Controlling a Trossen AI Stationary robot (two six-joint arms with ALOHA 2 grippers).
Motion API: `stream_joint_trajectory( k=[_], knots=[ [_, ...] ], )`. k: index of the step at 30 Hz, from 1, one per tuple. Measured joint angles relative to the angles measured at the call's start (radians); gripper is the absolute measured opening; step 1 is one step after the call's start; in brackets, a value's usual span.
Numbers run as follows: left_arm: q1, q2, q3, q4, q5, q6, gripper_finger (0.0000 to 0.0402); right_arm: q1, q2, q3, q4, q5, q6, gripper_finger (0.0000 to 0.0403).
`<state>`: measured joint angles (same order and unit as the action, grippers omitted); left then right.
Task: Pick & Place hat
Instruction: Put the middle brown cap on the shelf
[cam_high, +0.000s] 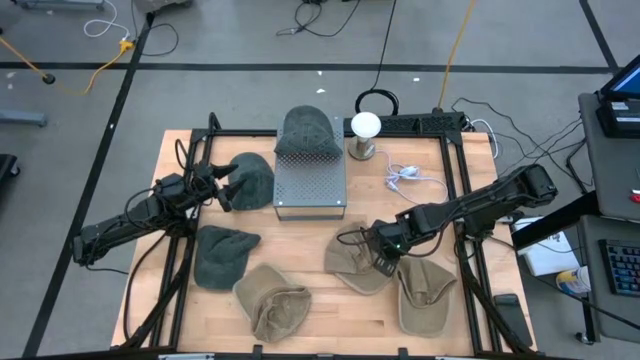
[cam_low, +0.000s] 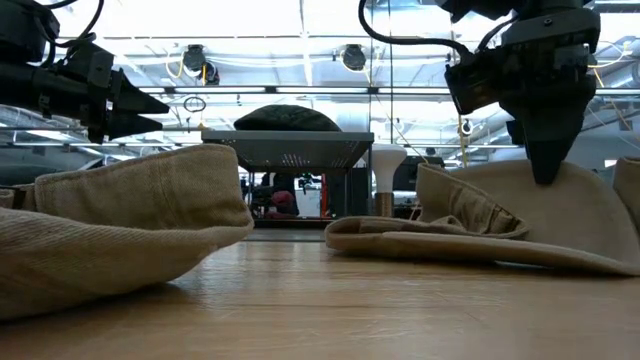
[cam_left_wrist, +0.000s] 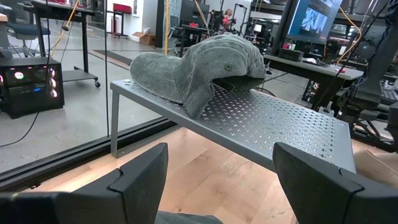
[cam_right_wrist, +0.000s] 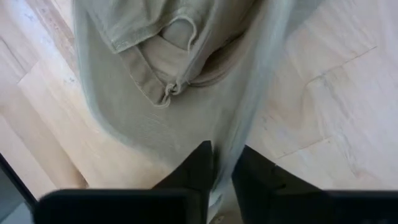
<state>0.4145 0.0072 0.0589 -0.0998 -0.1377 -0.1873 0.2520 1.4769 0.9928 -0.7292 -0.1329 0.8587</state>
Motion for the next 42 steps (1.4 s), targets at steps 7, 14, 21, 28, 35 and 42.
stream_joint_trajectory(
  k=[7, 14, 21, 28, 35, 42],
  knots=[
    [0.0, 0.0, 0.0, 0.0, 0.0, 0.0, 0.0294, 0.0, 0.0, 0.0, 0.002, 0.001, -0.074, 0.0013],
    [0.0, 0.0, -0.001, 0.013, 0.0, 0.0, 0.0294, -0.004, 0.0, -0.025, 0.002, 0.006, -0.087, 0.001],
    [0.0, 0.0, -0.002, 0.046, 0.007, -0.04, 0.0294, -0.004, -0.003, -0.109, 0.038, 0.004, 0.0, 0.0012],
    [0.0, 0.0, -0.002, 0.05, 0.021, -0.148, 0.0294, -0.015, -0.066, -0.125, 0.121, 0.012, -0.048, 0.0007],
    [0.0, 0.0, -0.002, 0.058, 0.06, -0.257, 0.0294, -0.023, -0.22, -0.126, 0.123, 0.114, -0.035, 0.0007],
    [0.0, 0.0, -0.001, 0.253, 0.217, -0.362, 0.0294, -0.022, -0.37, -0.125, 0.106, 0.146, -0.077, 0.0007]
  ],
)
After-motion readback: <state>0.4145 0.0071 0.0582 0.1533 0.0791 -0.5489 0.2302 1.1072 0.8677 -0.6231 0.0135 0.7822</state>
